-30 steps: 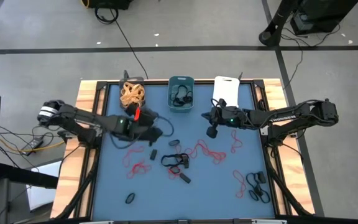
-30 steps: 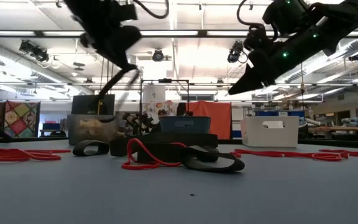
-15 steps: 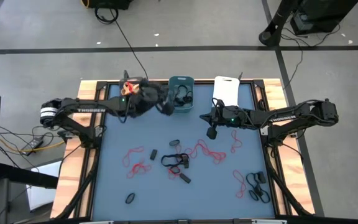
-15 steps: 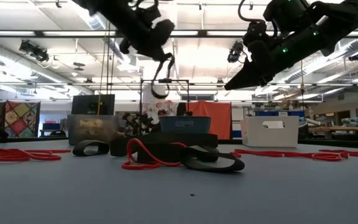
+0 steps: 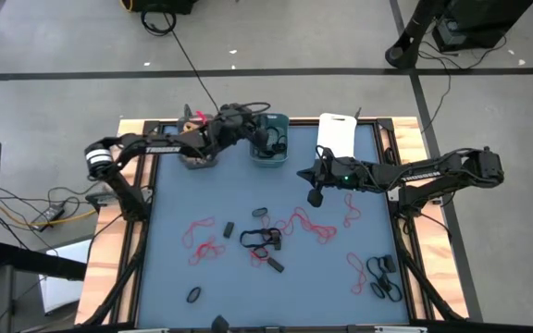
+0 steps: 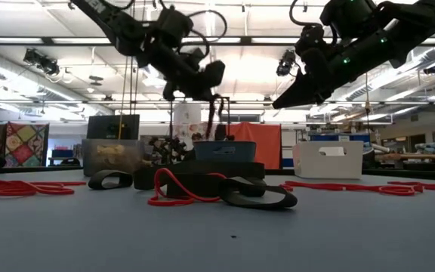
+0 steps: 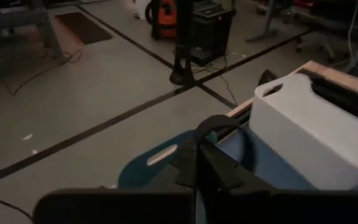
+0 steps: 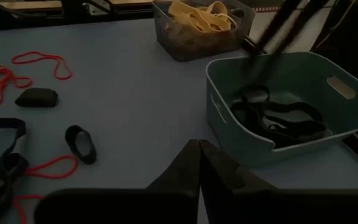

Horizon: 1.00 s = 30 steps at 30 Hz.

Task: Sort rubber bands into baskets
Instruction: Put the black rubber band into the blue bin

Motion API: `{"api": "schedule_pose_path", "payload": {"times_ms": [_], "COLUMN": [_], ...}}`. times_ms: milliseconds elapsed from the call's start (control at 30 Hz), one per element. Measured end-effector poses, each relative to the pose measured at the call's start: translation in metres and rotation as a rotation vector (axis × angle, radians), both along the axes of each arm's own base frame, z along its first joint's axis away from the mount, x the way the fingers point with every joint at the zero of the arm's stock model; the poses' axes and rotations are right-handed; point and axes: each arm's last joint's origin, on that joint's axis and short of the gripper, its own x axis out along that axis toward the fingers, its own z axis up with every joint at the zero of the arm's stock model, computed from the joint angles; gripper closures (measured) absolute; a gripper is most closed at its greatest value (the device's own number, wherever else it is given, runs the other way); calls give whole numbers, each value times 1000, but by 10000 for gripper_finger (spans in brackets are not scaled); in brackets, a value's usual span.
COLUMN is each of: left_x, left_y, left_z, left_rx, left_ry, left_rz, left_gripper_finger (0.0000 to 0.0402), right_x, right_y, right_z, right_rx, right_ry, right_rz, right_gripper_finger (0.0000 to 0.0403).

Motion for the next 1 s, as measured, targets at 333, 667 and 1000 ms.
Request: {"api": "schedule_pose_path", "payload": {"times_ms": [333, 667, 1000], "left_x": [9, 9, -1], "left_y": [4, 0, -27], "left_z": [-14, -10, -3], "left_rx": [-10, -20, -141], "left_ry": [-3, -25, 108], "left_rz": [-35, -95, -259], "left_gripper_finger": [261, 191, 190], "right_x": [-1, -1, -5], "right_y": [0, 0, 1], "right_z": [-2, -3, -9], "right_rx": [31, 34, 45], "right_ry": [7, 18, 90], "right_rz": [-18, -19, -21], "right_gripper_finger": [364, 334, 336]}}
